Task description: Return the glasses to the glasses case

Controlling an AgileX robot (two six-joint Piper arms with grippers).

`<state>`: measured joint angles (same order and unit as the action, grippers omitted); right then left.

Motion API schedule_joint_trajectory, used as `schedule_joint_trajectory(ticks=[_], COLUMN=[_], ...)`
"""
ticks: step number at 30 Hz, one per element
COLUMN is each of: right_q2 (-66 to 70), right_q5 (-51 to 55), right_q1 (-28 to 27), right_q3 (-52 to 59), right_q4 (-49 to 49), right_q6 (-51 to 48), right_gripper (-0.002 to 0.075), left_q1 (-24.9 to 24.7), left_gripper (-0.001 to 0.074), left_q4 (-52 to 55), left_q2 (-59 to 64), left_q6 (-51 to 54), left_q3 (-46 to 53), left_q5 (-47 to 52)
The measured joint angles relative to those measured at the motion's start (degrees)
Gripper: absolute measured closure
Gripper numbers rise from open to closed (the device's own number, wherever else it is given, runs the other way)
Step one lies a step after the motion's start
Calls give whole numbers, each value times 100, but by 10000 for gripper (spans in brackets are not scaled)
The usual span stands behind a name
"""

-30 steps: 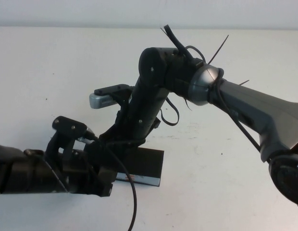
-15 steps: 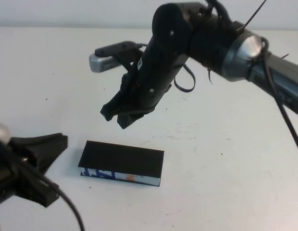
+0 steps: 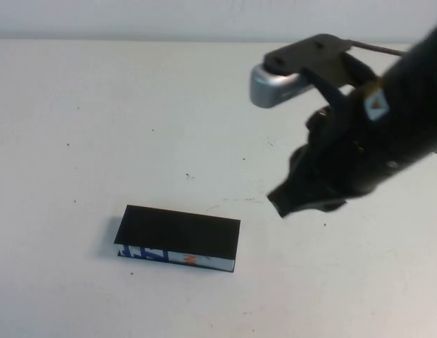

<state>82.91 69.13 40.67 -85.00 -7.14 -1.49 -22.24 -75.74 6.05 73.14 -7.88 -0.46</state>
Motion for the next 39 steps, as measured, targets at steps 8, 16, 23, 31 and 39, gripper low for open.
schedule_joint_trajectory(ticks=[8, 16, 23, 31, 39], right_q2=[-2492, -4945, -6368, -6892, -6890], right_q5=[-954, -2644, -3245, -2660, -3608], right_q1=[0, 0, 0, 0, -160], right_q3=[2275, 4238, 5302, 5509, 6053], right_q4=[26, -10, -232, 237, 714], right_q6=[149, 205, 260, 296, 296], right_gripper=[739, 739, 739, 739, 739], left_q1=[0, 0, 0, 0, 0], left_gripper=[734, 734, 734, 734, 734], left_q4=[-24, -33, -68, -68, -68], left_q2=[-371, -371, -371, -371, -371], left_q6=[-9, -20, -20, -20, -20], left_q3=[866, 942, 942, 942, 942], left_q5=[-156, -171, -185, -185, -185])
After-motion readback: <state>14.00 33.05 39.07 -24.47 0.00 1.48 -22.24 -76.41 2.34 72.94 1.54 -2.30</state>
